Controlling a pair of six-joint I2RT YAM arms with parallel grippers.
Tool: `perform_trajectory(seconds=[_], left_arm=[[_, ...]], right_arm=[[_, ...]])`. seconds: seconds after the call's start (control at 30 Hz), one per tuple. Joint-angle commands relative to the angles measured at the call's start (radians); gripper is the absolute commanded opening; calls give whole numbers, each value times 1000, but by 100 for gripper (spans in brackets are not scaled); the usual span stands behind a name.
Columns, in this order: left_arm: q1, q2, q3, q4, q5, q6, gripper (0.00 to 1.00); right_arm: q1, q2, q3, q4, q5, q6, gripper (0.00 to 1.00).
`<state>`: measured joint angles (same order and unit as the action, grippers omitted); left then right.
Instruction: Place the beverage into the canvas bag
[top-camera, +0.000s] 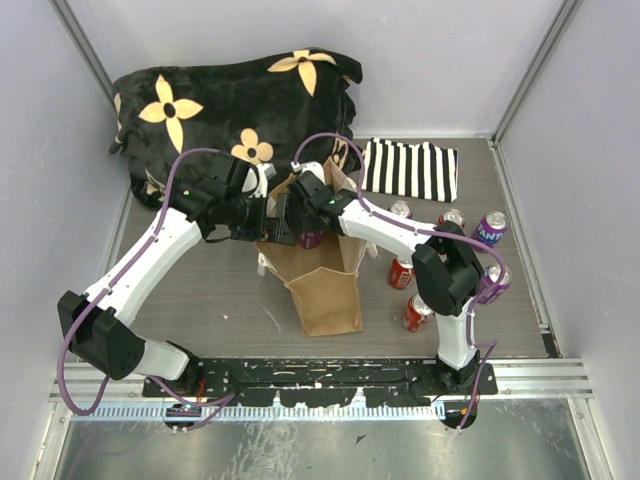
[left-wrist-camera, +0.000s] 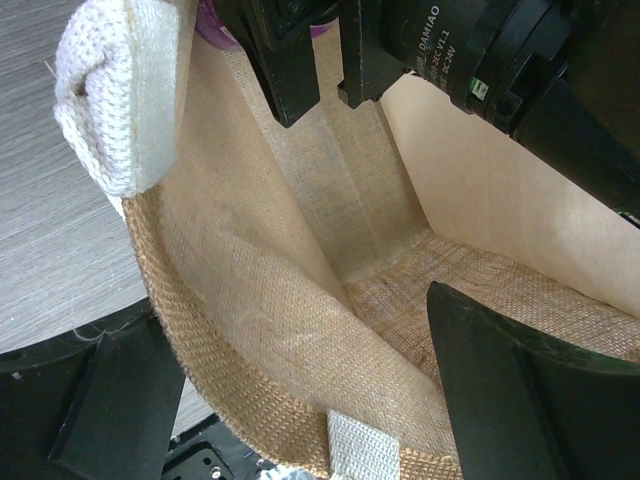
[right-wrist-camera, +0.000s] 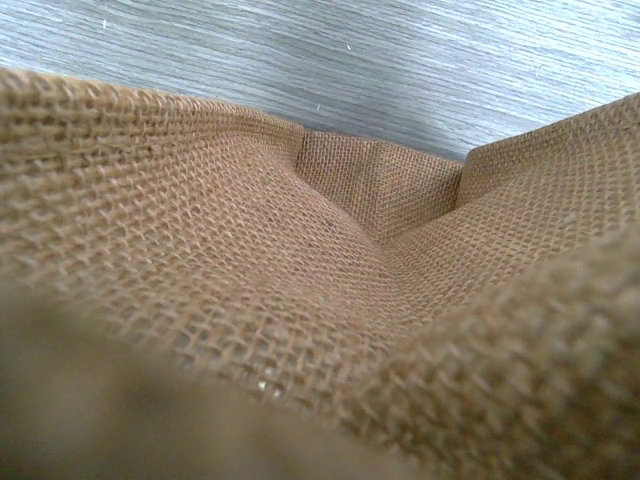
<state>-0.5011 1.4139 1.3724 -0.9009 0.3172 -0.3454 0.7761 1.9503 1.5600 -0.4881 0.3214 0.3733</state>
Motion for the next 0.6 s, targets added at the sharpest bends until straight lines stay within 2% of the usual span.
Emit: perform_trajectory(seconds=[0.0,0.07,0.13,0.57], left_arm=[[1,-25,-7,29,16,-3,100],[1,-25,-7,31,17,-3,100],[1,-25,-7,32,18,-3,100],[1,-24,-13,37,17,-1,100]], right_arm=[[-2,-25,-24,-30,8,1,79],[-1,-27,-27,-29,7,2,85],[-1,-34,-32,-23,7,2,86],[-1,-63,-45,4,8,0,86]])
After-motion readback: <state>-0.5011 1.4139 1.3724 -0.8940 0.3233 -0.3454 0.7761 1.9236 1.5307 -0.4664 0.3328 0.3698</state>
